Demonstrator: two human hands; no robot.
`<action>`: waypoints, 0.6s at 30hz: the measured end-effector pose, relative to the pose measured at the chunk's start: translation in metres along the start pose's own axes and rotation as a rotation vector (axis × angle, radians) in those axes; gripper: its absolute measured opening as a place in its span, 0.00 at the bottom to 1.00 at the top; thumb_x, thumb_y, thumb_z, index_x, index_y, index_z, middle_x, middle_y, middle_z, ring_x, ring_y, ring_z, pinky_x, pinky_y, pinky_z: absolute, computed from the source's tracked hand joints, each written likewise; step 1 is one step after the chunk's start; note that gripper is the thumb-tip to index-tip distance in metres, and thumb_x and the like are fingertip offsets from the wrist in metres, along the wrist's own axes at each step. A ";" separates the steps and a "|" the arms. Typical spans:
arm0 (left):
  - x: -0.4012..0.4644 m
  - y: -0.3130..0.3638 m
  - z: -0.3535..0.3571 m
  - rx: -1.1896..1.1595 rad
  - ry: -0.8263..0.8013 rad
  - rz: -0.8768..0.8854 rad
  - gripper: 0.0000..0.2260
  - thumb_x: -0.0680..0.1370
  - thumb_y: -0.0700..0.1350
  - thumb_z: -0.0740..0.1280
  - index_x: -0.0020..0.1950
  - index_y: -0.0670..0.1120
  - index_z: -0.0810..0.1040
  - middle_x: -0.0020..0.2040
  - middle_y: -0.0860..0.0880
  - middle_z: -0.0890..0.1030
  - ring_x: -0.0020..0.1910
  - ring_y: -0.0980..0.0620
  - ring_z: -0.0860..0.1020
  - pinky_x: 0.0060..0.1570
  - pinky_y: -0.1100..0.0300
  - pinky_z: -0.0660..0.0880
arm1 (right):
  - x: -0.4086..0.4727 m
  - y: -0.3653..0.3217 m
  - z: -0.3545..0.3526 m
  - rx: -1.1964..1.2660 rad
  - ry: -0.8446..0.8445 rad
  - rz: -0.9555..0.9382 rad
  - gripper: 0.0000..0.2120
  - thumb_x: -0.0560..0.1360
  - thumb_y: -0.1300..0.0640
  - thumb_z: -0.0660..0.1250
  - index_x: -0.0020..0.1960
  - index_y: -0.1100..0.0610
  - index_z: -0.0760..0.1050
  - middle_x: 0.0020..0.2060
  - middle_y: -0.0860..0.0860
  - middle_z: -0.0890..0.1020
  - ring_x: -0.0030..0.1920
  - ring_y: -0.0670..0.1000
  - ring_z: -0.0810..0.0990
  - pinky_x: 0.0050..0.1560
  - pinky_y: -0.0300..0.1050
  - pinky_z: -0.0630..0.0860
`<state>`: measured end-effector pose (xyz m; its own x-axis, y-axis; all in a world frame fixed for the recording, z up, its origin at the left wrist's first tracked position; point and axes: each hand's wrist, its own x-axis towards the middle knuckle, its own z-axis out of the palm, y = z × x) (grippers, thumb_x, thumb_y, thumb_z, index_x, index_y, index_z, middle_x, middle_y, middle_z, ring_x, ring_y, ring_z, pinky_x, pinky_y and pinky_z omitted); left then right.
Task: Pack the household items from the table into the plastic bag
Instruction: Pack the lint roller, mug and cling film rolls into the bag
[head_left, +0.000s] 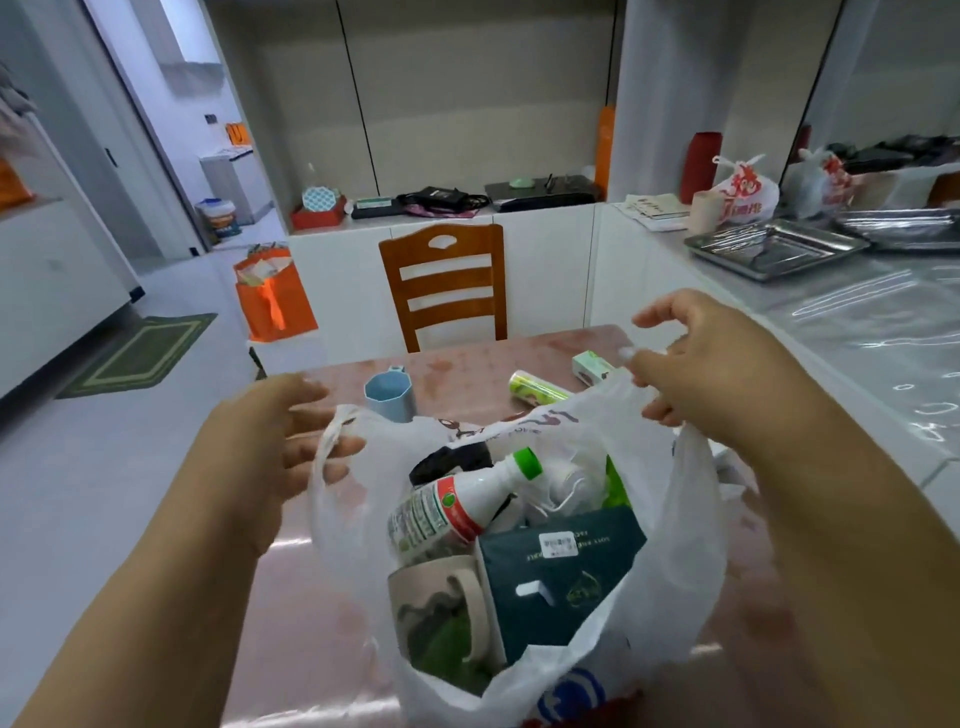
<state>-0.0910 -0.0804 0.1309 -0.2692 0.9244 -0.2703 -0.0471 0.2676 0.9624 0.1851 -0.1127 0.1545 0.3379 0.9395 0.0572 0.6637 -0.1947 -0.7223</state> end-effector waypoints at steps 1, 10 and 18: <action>0.011 0.001 0.000 0.085 0.032 -0.002 0.07 0.78 0.44 0.62 0.50 0.43 0.75 0.45 0.40 0.81 0.36 0.43 0.80 0.32 0.55 0.76 | -0.002 -0.003 0.002 -0.184 0.044 -0.018 0.18 0.76 0.46 0.66 0.64 0.46 0.68 0.55 0.52 0.80 0.45 0.54 0.82 0.43 0.46 0.77; 0.172 -0.031 0.043 0.714 0.001 0.294 0.13 0.76 0.54 0.64 0.58 0.50 0.75 0.54 0.46 0.79 0.47 0.47 0.78 0.40 0.57 0.76 | -0.016 -0.055 0.066 -0.049 -0.192 -0.220 0.15 0.79 0.44 0.59 0.65 0.43 0.68 0.58 0.43 0.76 0.55 0.44 0.76 0.56 0.40 0.74; 0.269 -0.085 0.078 1.163 -0.262 0.224 0.18 0.81 0.40 0.59 0.71 0.42 0.66 0.70 0.40 0.69 0.66 0.41 0.71 0.64 0.56 0.65 | 0.023 -0.035 0.100 -0.019 -0.241 -0.088 0.09 0.80 0.47 0.59 0.59 0.42 0.70 0.49 0.38 0.77 0.47 0.38 0.76 0.43 0.30 0.69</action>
<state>-0.0841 0.1671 -0.0261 0.0483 0.9724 -0.2281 0.9038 0.0547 0.4245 0.1032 -0.0564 0.1123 0.1106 0.9927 -0.0487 0.6970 -0.1124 -0.7082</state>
